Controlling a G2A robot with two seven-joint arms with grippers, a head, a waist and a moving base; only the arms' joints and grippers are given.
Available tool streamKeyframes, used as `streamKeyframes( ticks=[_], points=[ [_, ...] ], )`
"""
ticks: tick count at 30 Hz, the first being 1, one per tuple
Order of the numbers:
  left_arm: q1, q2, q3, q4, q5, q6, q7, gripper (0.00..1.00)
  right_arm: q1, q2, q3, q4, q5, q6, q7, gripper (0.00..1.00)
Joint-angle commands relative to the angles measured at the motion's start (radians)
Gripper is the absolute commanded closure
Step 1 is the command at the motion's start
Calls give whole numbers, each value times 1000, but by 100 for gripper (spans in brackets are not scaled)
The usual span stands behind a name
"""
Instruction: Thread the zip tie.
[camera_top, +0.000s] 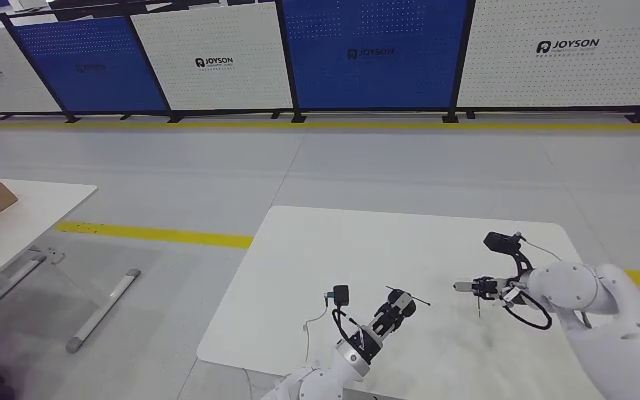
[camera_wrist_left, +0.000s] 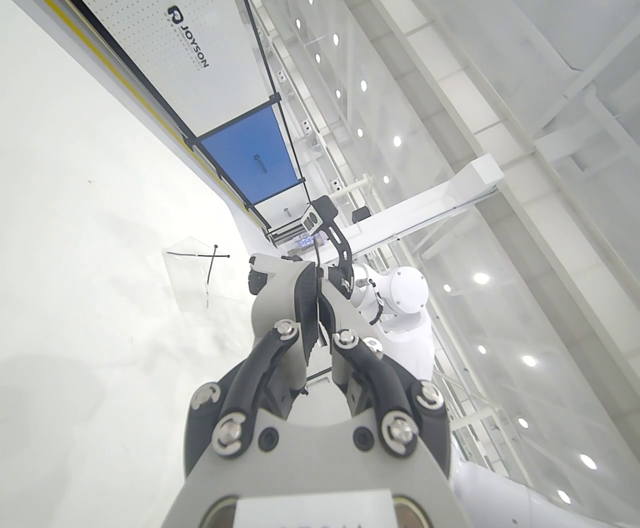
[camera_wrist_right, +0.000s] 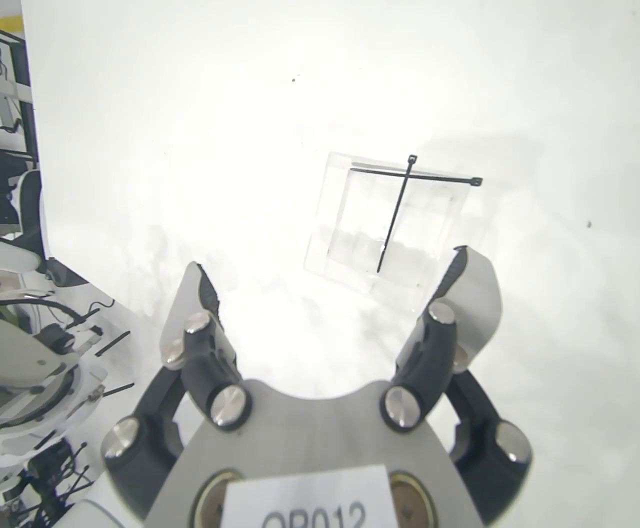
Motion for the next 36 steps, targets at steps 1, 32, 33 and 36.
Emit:
streamKeyframes(
  ticks=[1, 32, 33, 36],
  points=[
    [0, 0, 0, 0, 0, 0, 0, 100, 3, 0, -4, 0, -11, 7, 9, 17],
    [0, 0, 0, 0, 0, 0, 0, 100, 201, -105, -248, 304, -65, 134, -2, 70],
    [0, 0, 0, 0, 0, 0, 0, 100, 205, -108, -251, 312, -60, 134, -1, 67],
    [0, 0, 0, 0, 0, 0, 0, 100, 216, -116, -261, 335, -63, 150, -5, 69]
  ],
)
